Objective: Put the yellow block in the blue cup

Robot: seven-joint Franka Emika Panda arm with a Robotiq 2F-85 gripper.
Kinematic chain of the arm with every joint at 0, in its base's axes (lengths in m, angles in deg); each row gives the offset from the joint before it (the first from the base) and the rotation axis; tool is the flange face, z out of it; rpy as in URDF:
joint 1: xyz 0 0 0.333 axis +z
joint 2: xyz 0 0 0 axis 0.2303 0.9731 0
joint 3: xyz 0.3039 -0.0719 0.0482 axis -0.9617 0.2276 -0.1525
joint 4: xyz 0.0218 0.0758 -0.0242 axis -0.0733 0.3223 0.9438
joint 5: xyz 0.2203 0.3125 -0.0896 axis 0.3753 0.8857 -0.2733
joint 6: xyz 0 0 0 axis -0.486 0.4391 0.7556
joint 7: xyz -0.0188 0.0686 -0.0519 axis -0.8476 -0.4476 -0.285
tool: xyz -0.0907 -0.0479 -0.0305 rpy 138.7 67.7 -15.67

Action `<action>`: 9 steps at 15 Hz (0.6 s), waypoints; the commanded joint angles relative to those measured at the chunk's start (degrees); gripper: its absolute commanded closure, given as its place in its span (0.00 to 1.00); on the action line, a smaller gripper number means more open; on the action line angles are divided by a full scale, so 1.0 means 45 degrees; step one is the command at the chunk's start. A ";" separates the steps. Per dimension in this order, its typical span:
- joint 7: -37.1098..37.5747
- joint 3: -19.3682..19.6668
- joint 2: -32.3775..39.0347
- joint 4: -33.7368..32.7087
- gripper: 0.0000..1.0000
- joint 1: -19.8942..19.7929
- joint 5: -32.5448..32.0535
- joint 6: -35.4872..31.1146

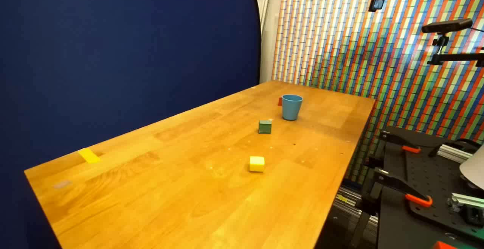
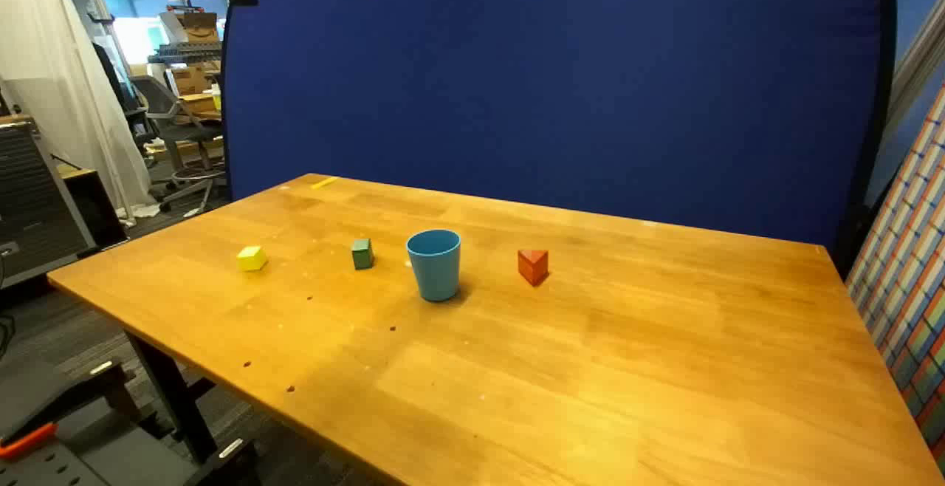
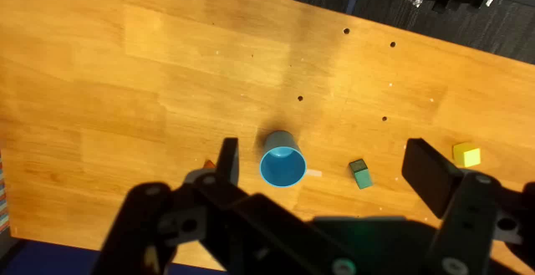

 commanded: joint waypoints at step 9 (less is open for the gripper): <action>-0.0627 -0.1197 0.4884 -0.0067 0.00 0.1823 0.1126 -0.2910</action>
